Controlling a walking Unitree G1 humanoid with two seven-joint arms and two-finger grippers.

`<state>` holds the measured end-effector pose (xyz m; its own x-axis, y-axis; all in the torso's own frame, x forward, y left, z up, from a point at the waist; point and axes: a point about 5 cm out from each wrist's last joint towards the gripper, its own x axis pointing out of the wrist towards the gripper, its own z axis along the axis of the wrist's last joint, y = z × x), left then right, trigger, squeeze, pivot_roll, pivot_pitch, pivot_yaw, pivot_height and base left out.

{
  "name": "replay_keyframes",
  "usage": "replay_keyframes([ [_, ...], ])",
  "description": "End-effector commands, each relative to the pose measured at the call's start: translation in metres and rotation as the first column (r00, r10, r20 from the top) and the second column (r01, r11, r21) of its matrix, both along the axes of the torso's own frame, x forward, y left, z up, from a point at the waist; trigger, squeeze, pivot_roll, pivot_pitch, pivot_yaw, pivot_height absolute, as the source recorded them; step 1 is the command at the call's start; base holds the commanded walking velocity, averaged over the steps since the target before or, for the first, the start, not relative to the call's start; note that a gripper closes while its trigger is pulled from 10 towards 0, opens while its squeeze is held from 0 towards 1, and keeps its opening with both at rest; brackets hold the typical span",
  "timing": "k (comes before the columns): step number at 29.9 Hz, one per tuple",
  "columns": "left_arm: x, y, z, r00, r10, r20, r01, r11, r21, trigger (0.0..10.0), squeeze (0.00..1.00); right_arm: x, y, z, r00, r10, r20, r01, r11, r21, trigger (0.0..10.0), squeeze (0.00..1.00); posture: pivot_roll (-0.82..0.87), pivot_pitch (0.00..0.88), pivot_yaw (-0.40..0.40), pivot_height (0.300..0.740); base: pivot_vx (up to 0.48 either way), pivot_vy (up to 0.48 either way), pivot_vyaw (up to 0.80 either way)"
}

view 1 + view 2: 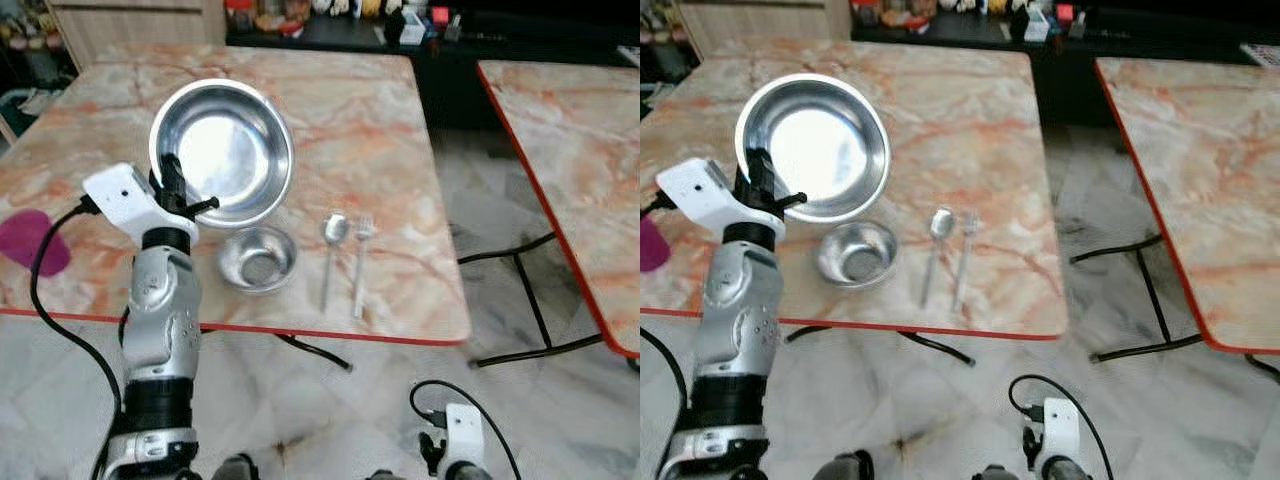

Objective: Setting the table

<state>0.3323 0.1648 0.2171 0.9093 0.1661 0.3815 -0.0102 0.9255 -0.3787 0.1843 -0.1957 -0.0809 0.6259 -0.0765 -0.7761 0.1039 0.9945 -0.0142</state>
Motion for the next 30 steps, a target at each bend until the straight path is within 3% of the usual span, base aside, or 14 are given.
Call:
replay_keyframes([
  [1, -0.0016, 0.0075, 0.0071, 0.999, 0.029, 0.034, -0.029, 0.999, 0.024, 10.0, 0.0, -0.0021, 0.0025, -0.0015, 1.0, -0.003, -0.008, 0.003, 1.0, 0.009, 10.0, 0.0, 0.08, 0.165, -0.051, 0.74, 0.0, -0.371, 0.0],
  [8, -0.0011, 0.0074, 0.0077, 0.999, 0.026, 0.034, -0.027, 0.999, 0.024, 10.0, 0.0, -0.0012, 0.0025, -0.0008, 1.0, 0.014, 0.0, -0.014, 1.0, -0.008, 10.0, 0.0, 0.07, 0.164, -0.05, 0.74, 0.246, -0.366, 0.34],
  [30, -0.0012, 0.0013, 0.0146, 0.998, -0.012, 0.061, 0.011, 1.0, 0.021, 10.0, 0.0, -0.0035, 0.0046, -0.0029, 0.999, -0.022, -0.026, 0.022, 1.0, 0.02, 10.0, 0.0, 0.07, 0.167, -0.042, 0.74, 0.252, -0.361, -0.06],
])
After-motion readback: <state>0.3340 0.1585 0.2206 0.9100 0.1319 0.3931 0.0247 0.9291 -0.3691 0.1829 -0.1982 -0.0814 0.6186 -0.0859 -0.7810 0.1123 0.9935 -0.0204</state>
